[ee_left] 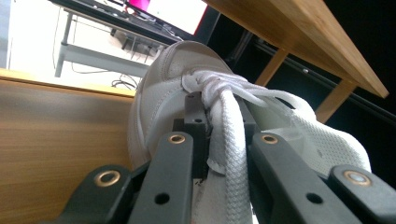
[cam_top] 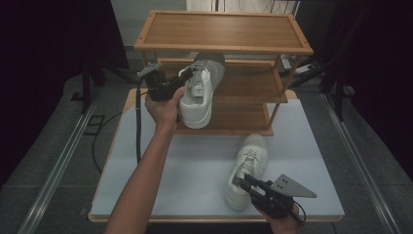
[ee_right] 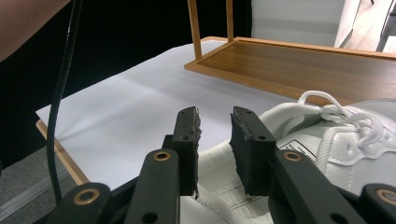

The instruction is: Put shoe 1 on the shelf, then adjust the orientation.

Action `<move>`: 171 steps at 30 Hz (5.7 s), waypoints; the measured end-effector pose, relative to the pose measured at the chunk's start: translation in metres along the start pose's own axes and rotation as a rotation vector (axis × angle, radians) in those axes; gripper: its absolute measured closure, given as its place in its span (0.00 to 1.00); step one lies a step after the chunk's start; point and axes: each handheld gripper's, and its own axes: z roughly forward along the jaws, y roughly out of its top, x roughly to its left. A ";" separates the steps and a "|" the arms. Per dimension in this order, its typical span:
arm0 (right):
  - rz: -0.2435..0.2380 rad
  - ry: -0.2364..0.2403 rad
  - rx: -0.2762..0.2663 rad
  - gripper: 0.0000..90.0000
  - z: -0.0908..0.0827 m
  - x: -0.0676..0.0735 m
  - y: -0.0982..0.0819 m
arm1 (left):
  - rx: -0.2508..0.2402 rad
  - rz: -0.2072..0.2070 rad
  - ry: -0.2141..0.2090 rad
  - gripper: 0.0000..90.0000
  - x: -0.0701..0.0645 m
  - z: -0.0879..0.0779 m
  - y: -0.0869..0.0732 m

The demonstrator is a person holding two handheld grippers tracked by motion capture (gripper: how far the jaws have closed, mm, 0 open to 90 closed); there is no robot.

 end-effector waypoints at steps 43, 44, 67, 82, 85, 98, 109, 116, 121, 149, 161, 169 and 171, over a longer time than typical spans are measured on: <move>-0.007 0.002 0.009 0.78 0.001 0.001 -0.002 | 0.003 -0.003 0.005 0.60 0.008 0.033 0.001; -0.009 0.004 0.011 0.78 0.002 0.002 -0.002 | 0.005 0.002 0.002 0.57 0.007 0.032 0.001; -0.019 0.007 0.004 0.77 0.001 0.007 0.000 | -0.007 0.124 -0.116 1.00 -0.016 -0.057 -0.029; -0.023 0.009 0.017 0.77 0.004 0.008 -0.003 | 0.104 0.219 -0.123 1.00 -0.032 -0.044 -0.058; -0.024 0.010 0.017 0.77 0.004 0.008 -0.003 | 0.103 0.213 -0.106 1.00 -0.031 -0.038 -0.057; -0.027 0.009 0.014 0.77 0.002 0.009 -0.002 | 0.095 0.192 -0.091 1.00 -0.029 -0.027 -0.054; -0.030 0.011 0.011 0.77 0.001 0.010 0.000 | 0.094 0.175 -0.099 1.00 -0.028 -0.021 -0.053; -0.031 0.011 0.009 0.77 0.000 0.009 0.000 | 0.094 0.172 -0.111 0.94 -0.029 -0.022 -0.054; -0.030 0.011 0.009 0.77 0.000 0.009 0.000 | 0.078 0.175 -0.118 0.83 -0.029 -0.030 -0.053; -0.161 0.050 0.134 0.99 0.031 0.051 -0.001 | 0.261 0.108 -0.116 0.46 0.029 -0.155 -0.157; -0.219 -0.047 0.229 0.99 0.053 0.065 -0.017 | 0.318 0.055 -0.063 0.46 0.050 -0.159 -0.187; -0.211 -0.132 0.246 0.98 0.055 0.057 -0.025 | 0.347 0.051 -0.065 0.46 0.049 -0.154 -0.198; -0.199 -0.120 0.241 0.98 0.054 0.055 -0.026 | 0.351 0.051 -0.062 0.46 0.050 -0.153 -0.198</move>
